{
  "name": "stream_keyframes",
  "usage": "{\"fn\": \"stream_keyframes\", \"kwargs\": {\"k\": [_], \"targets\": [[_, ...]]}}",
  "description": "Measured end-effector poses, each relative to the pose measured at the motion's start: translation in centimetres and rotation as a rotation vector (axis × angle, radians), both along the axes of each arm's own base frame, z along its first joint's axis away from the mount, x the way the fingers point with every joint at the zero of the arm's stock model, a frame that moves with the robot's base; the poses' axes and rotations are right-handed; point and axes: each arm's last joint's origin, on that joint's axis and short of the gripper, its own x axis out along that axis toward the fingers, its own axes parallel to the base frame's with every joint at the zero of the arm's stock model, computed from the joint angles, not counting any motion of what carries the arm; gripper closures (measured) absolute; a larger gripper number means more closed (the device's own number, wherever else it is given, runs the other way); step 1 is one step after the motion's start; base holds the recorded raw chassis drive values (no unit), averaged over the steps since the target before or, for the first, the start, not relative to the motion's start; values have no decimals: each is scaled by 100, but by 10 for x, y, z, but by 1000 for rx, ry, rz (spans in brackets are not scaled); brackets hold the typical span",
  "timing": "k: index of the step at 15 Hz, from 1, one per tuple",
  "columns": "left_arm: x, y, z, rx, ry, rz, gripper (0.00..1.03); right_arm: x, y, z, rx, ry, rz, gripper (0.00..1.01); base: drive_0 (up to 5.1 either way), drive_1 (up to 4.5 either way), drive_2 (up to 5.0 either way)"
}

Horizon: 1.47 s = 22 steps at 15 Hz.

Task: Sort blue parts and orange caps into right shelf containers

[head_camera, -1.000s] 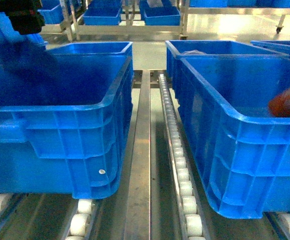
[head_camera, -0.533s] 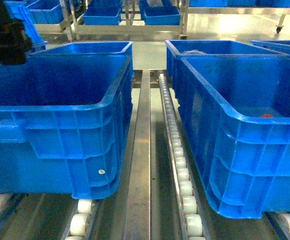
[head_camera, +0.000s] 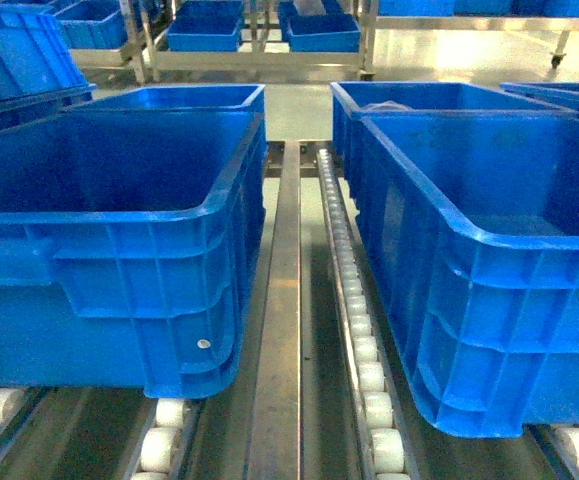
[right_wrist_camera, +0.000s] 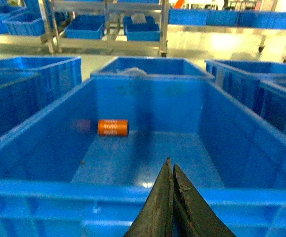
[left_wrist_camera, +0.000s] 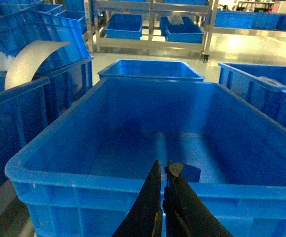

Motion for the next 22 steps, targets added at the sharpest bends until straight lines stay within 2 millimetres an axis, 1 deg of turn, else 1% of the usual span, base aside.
{"fn": "stream_keyframes", "kwargs": {"k": [2, 3, 4, 5, 6, 7, 9, 10, 22], "targets": [[-15, -1, -4, 0, -11, -7, 101, -16, 0, -13, 0, 69, 1, 100, 0, 0, 0], [-21, -1, -9, 0, -21, -9, 101, -21, 0, -8, 0, 42, 1, 100, 0, 0, 0], [-27, -1, -17, 0, 27, -9, 101, -25, 0, -4, 0, 29, 1, 100, 0, 0, 0], [-33, -1, -18, 0, 24, -9, 101, -30, 0, -6, 0, 39, 1, 100, 0, 0, 0], [-37, -1, -12, 0, -5, -9, 101, -36, 0, -8, 0, 45, 1, 100, 0, 0, 0], [-42, -1, -11, 0, -10, -9, 101, -40, 0, -7, 0, 43, 1, 100, 0, 0, 0], [-50, -1, -13, 0, 6, -9, 101, -47, 0, -4, 0, 32, 1, 100, 0, 0, 0], [-54, -1, -10, 0, -8, -9, 101, -51, 0, -3, 0, 27, 1, 100, 0, 0, 0], [-79, -1, -6, 0, -24, -9, 101, -75, 0, 1, 0, 13, 1, 100, 0, 0, 0]]}}
